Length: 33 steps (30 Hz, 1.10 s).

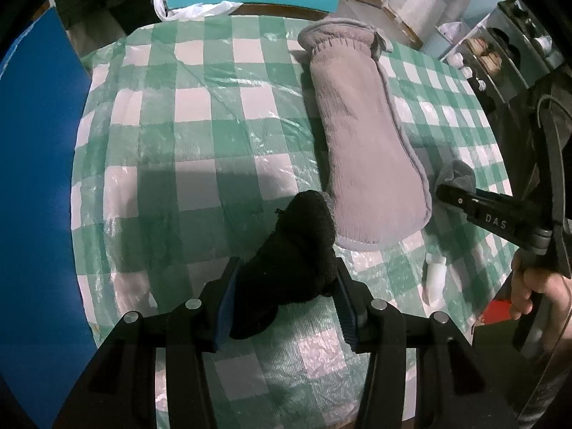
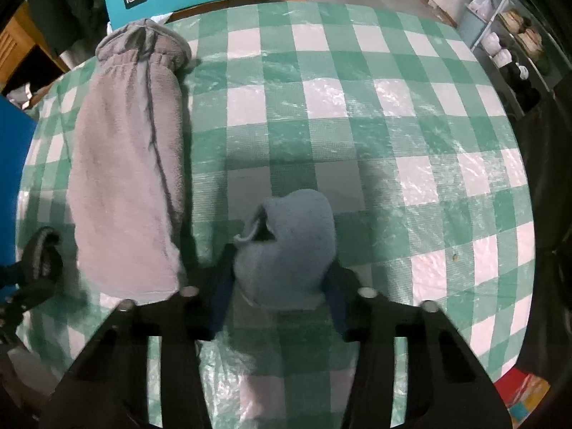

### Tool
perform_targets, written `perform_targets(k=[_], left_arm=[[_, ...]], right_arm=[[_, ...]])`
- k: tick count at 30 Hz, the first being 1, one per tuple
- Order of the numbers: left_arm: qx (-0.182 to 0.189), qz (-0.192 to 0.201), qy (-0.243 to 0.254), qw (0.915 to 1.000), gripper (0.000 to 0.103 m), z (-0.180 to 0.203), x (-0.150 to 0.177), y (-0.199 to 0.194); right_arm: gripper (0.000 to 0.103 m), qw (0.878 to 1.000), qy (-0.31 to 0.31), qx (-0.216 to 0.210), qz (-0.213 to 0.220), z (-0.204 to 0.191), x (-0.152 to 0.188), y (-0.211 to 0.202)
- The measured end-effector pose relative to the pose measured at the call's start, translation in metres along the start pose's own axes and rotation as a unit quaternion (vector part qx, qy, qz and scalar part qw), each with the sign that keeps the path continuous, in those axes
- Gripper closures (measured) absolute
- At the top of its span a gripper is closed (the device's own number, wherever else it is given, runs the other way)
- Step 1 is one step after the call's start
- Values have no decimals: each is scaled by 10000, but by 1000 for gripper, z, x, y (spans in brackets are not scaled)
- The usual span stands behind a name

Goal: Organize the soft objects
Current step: 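Lift both socks and carry them toward the cardboard box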

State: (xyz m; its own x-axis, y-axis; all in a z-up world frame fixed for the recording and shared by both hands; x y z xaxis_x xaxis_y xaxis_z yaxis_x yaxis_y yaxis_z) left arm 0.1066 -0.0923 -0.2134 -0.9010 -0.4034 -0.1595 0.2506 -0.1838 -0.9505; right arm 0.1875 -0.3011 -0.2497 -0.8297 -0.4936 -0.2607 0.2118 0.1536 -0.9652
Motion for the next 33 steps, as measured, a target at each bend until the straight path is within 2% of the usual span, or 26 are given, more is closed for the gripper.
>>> perform_targets(k=[3,9,16,33], left_arm=[[2,27,-1,10000,53,2,-2,0],[-8,115,7,9999,53,-1,-3,-10],[39,340,35,9994,53,0,-9,-31],[32,833,-1,9965,53,-10,-18,-76]], right_arm=[[73,10000,39,-64,18,2,1,-2],[77,9998,-76,-123,162,-6,1,-13],[77,9987,-177,-220,425,-18,-1,-40],[77,9913,-687,-459,1026,-80,-21,-99]])
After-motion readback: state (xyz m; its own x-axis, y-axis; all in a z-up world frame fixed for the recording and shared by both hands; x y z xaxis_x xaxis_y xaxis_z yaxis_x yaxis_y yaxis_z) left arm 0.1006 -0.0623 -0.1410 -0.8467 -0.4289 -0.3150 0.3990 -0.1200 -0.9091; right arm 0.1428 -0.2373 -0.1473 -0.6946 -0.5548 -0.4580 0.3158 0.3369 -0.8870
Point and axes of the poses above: each gripper's, at about its wrist camera, not at the fingertips, and y roughly the way its jaws point, z to its right, x to its underside, the point moved 7 cm from there along y, roughly the way its jaws point, and after that the axes turned 14 degrees about -y, right-handed, at the moved point
